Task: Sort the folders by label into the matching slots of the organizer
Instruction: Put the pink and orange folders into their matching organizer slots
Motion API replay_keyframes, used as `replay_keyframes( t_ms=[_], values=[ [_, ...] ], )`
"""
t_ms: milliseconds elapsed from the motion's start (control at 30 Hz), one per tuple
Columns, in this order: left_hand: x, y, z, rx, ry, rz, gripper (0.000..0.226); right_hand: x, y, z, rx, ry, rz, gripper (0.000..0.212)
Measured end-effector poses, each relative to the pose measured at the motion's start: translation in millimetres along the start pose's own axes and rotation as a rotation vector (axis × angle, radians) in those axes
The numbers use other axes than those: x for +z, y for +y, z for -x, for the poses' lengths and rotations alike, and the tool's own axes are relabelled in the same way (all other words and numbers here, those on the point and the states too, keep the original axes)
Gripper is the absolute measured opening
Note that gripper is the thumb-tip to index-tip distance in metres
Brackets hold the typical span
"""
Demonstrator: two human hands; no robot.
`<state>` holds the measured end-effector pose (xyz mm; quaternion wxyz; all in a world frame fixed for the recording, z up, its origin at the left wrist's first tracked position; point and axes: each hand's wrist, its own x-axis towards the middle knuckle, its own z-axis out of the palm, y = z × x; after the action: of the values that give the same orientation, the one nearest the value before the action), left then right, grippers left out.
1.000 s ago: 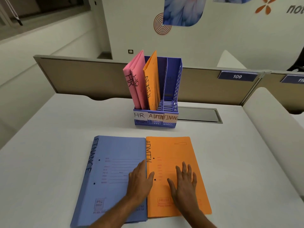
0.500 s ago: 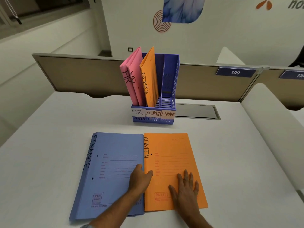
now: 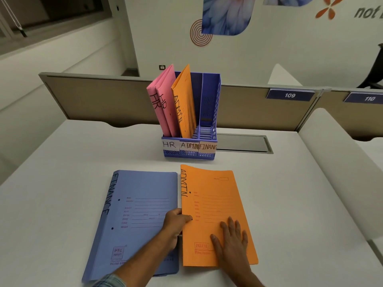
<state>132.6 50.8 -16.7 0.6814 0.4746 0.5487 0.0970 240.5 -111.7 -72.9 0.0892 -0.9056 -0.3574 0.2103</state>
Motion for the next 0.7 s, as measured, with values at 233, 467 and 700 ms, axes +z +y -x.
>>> replay_keyframes(
  t_ms=[233,467,700],
  values=[
    [-12,12,14,0.150,-0.060,0.155,0.016,-20,-2,-3,0.097,0.229,-0.315,0.065],
    [-35,44,39,0.440,-0.116,0.188,0.022,-68,-24,-31,0.164,0.295,-0.844,0.060],
    [-46,89,47,0.498,-0.163,0.134,0.031,-114,-59,-68,0.060,0.394,-0.950,0.045]
  ],
)
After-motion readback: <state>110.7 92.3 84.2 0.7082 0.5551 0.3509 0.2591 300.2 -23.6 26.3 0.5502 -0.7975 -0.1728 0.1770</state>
